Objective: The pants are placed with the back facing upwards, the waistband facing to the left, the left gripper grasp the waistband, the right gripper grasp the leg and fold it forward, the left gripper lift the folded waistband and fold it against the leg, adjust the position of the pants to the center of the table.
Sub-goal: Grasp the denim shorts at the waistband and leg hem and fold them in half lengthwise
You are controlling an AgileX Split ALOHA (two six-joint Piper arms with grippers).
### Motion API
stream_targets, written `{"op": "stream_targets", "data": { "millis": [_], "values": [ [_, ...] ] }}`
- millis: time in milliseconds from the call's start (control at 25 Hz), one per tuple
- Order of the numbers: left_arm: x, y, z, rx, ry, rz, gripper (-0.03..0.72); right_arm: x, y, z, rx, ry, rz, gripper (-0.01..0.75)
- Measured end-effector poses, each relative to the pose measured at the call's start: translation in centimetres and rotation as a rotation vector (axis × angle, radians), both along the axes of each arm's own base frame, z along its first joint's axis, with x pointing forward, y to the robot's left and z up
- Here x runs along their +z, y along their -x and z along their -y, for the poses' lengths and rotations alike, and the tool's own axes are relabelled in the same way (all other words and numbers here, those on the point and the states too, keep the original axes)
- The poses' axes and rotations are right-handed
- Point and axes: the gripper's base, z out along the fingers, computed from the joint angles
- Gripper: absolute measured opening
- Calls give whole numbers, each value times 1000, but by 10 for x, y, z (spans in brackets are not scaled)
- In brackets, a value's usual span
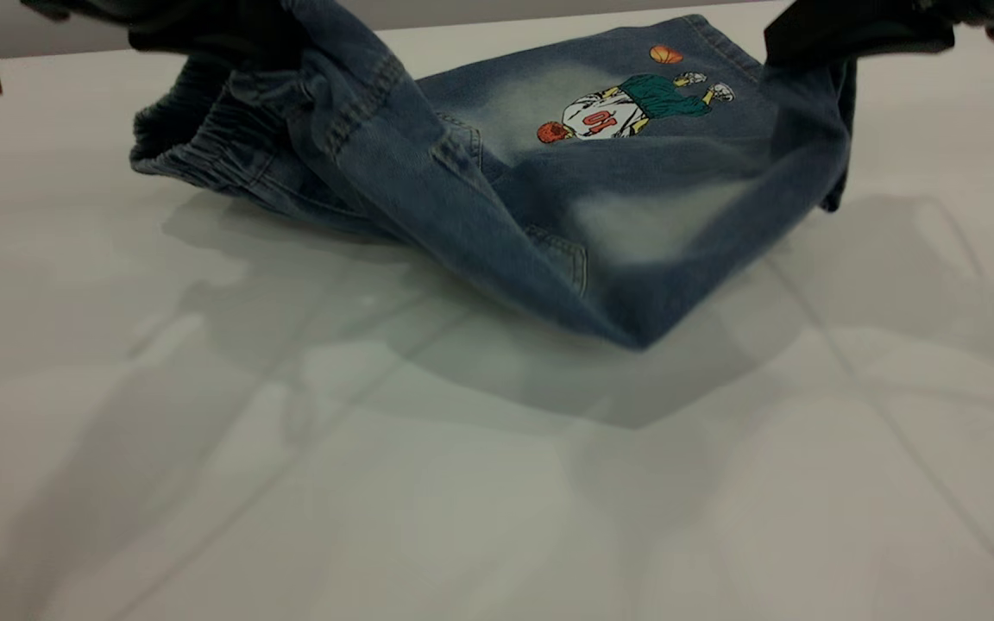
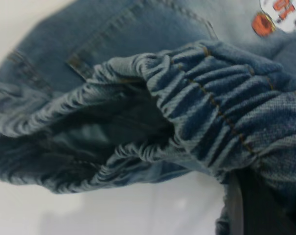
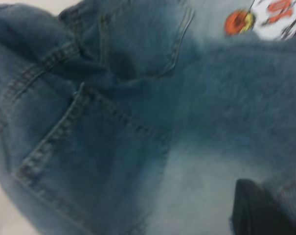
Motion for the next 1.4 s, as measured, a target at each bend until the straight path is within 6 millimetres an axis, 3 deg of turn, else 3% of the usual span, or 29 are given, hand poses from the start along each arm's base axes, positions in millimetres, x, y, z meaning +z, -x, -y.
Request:
{"op": "stream_targets", "data": {
  "millis": [320,520,760,1000,1400],
  "values": [
    [-1,-13,-39,121,0,-6,120,0,-20,8,-87,89,57,14],
    [-2,-16,-58,174,-2,-32,73,-11,-39,7,-79,84,49,14],
    [0,-19,-59,183,1,11,73,-25,-60,6,-75,92,46,14],
    [-4,-26,-59,195,3,32,73,-22,-73,6,-77,101,79,14],
    [-19,-63,-49,176,5,-49,73,-31,-95,6,-85,121,90,14]
  ]
}}
